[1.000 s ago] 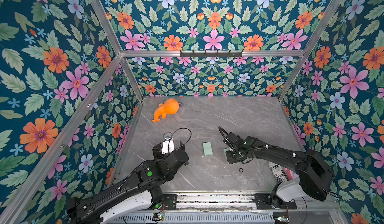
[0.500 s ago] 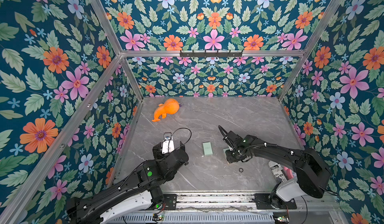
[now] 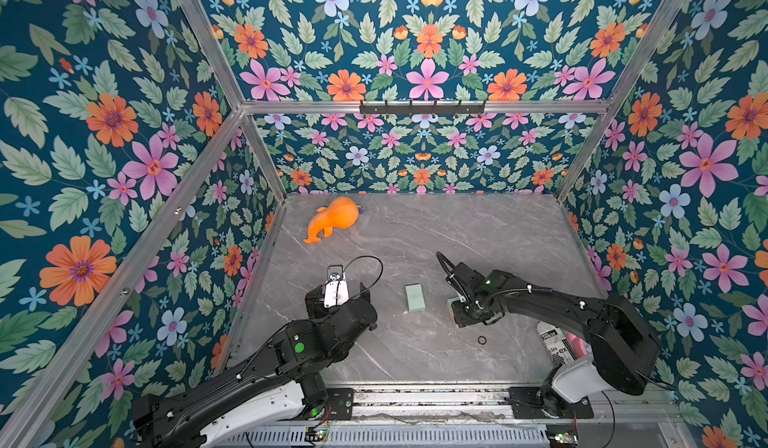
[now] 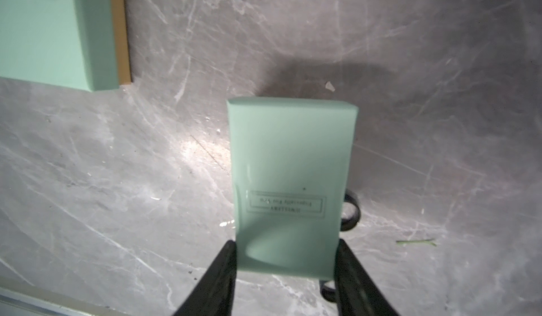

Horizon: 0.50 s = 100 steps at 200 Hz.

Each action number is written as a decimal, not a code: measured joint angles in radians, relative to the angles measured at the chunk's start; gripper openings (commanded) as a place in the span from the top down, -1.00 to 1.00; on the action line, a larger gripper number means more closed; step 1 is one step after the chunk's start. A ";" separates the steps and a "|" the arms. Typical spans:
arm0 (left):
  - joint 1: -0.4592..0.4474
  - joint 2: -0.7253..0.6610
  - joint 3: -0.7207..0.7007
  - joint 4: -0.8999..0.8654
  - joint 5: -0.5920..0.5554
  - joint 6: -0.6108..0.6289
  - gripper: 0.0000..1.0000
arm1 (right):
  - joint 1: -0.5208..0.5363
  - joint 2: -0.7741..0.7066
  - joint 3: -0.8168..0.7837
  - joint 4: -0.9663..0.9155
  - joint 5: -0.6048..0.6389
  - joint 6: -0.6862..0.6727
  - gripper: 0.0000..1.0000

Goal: Take the rings out of the lift-off lid box
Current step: Close the lid on the jewelry box.

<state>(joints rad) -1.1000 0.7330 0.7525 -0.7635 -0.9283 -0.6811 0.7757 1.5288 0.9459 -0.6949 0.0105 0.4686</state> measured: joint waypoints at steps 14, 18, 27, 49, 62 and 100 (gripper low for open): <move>0.000 0.000 0.000 0.000 0.000 0.000 -0.99 | 0.000 0.002 0.000 0.002 -0.004 0.000 0.23; 0.000 0.000 0.000 0.000 0.000 0.000 -0.99 | 0.000 0.003 0.000 0.002 -0.006 0.000 0.23; 0.000 0.000 0.000 0.000 0.000 0.000 -0.99 | 0.000 0.003 0.000 0.003 -0.007 0.000 0.23; 0.000 0.000 0.000 0.000 0.000 0.000 -0.99 | 0.001 0.002 0.000 0.004 -0.006 0.000 0.23; 0.000 0.000 0.000 0.000 0.000 0.000 -0.99 | 0.001 -0.004 0.000 0.004 -0.002 0.000 0.24; 0.000 0.000 0.000 0.000 0.000 0.000 -0.99 | 0.000 -0.015 0.002 0.003 0.008 0.000 0.24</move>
<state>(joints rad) -1.1000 0.7330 0.7525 -0.7635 -0.9283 -0.6811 0.7757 1.5135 0.9474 -0.6918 0.0189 0.4686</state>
